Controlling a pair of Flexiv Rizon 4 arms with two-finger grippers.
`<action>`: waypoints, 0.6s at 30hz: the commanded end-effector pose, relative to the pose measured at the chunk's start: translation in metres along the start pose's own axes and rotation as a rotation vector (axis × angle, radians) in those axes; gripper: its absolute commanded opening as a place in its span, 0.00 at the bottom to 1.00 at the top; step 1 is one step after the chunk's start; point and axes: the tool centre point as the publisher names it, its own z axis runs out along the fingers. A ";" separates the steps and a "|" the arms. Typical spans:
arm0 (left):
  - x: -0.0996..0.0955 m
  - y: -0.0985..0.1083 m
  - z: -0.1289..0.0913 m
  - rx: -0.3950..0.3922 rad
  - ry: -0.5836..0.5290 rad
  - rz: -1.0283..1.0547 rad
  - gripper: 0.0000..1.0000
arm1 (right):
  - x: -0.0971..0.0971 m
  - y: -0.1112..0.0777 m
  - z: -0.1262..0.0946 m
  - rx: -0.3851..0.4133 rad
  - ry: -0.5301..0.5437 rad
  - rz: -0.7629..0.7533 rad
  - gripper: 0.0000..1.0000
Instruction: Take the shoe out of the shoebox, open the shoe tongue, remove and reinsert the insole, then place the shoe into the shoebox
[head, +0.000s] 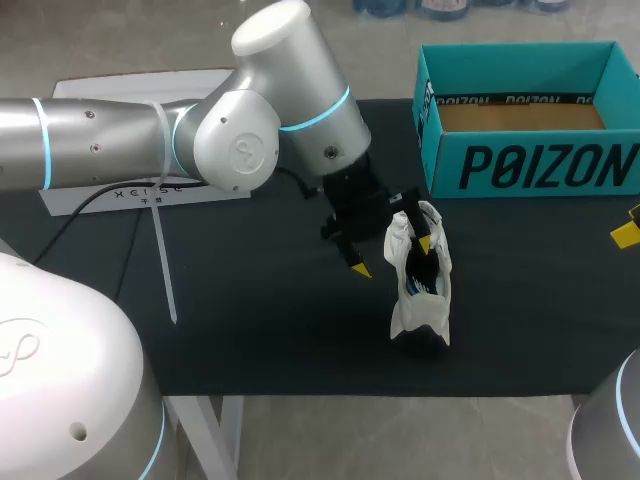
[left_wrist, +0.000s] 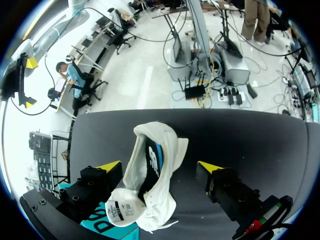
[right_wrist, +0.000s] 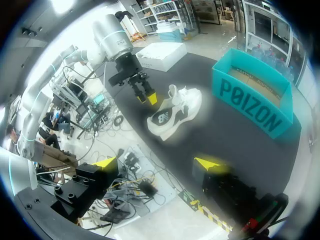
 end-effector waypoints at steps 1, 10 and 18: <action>-0.002 0.001 0.000 -0.002 0.017 0.000 1.00 | -0.001 0.001 0.001 0.004 0.001 0.001 1.00; -0.010 -0.001 0.016 -0.083 0.222 0.067 0.00 | -0.001 0.001 0.001 0.004 0.001 0.001 1.00; -0.010 -0.001 0.024 -0.103 0.236 0.067 0.00 | -0.001 0.001 0.001 0.004 0.001 0.001 1.00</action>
